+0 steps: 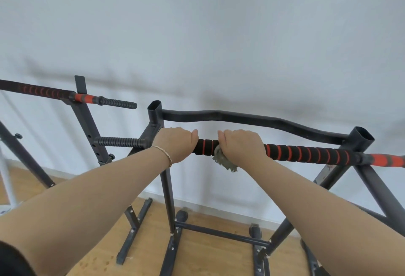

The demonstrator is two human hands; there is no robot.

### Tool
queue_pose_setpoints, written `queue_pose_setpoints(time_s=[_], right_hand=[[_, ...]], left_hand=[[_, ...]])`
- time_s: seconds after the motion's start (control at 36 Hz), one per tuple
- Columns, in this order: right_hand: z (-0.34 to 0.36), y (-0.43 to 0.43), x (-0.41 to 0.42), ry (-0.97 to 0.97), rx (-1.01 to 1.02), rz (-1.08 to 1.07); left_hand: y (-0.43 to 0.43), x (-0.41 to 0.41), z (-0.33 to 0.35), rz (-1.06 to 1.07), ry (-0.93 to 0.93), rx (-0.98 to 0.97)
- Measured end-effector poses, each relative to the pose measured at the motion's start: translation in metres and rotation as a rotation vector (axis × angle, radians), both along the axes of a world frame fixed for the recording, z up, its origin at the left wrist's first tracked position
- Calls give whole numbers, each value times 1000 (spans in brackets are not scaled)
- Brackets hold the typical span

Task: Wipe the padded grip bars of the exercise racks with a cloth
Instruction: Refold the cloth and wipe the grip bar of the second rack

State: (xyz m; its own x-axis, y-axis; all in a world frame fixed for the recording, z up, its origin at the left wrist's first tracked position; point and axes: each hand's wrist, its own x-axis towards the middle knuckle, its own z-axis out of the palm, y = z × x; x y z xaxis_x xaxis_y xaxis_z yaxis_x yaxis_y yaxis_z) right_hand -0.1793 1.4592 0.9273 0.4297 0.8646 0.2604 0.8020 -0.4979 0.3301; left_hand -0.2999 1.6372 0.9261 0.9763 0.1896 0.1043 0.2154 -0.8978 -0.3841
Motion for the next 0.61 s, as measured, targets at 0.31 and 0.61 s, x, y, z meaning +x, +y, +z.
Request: queue_pose_setpoints(time_s=[0.31, 0.61], right_hand=[[26, 20, 15, 519, -58, -108], [-3, 5, -26, 35, 429, 324]], left_hand=[[4, -6, 3, -120, -18, -20], [-1, -3, 13, -60, 91, -3]])
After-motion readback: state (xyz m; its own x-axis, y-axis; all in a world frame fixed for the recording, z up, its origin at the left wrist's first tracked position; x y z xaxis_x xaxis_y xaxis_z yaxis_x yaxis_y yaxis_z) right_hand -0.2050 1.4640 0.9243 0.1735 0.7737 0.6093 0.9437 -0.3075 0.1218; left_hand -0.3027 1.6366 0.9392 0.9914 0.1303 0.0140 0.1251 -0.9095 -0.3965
